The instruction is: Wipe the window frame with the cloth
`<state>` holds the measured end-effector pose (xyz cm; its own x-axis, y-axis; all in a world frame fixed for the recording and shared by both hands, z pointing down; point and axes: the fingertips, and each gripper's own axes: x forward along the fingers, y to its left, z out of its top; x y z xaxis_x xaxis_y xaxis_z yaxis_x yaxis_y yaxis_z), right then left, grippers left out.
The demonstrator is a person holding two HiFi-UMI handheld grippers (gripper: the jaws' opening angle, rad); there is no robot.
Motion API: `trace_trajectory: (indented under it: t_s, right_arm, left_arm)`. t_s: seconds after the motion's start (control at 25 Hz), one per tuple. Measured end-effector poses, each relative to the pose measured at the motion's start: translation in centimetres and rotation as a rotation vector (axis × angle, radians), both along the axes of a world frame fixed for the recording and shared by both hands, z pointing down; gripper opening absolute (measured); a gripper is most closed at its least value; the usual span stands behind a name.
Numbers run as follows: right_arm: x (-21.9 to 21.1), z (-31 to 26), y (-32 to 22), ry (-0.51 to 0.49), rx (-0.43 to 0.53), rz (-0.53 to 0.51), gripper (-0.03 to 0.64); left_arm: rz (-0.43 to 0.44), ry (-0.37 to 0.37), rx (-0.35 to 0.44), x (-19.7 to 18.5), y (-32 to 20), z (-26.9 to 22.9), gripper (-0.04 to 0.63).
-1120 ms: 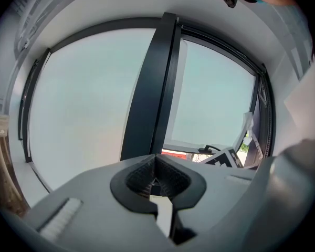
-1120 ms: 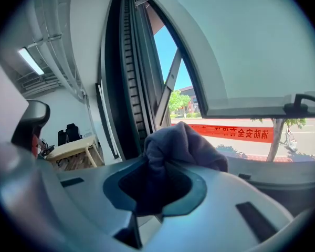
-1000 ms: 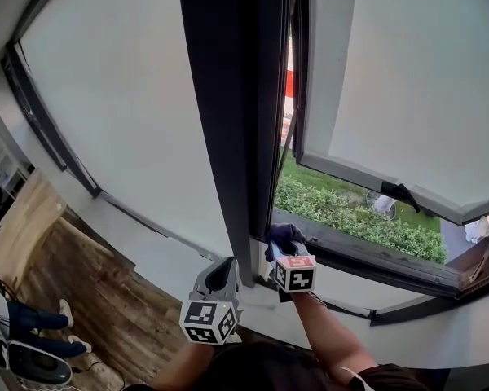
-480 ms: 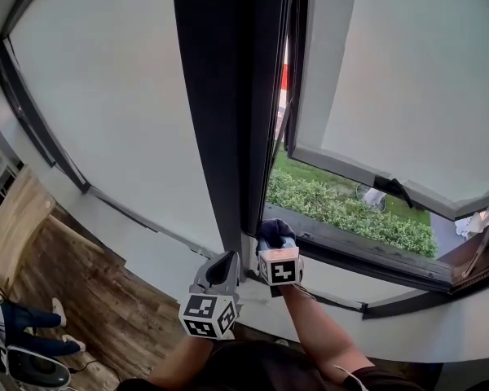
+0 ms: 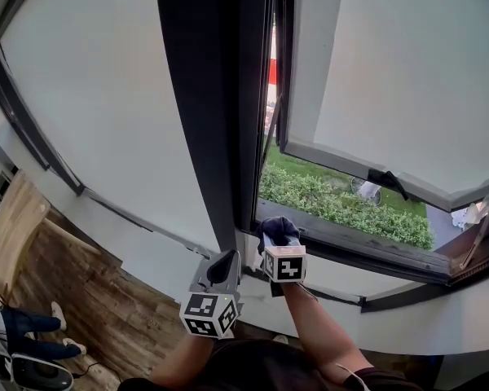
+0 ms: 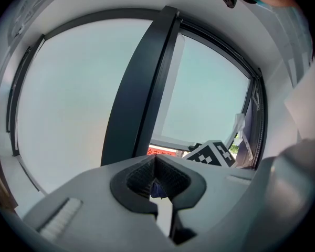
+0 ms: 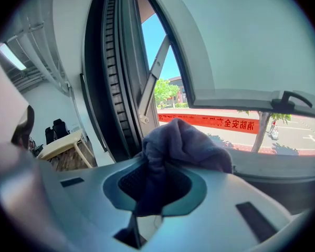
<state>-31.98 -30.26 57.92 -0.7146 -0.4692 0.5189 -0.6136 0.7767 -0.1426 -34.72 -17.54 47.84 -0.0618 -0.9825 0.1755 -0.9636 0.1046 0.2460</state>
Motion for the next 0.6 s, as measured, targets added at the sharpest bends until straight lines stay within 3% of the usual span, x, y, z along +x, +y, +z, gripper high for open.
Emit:
trace_trajectory:
  t_s: [0.6]
  right_arm:
    - [4.6, -0.1, -0.9, -0.016, 0.013, 0.046, 0.064]
  left_arm:
    - [0.089, -0.009, -0.002, 4.2, -2.6, -0.3, 0.009]
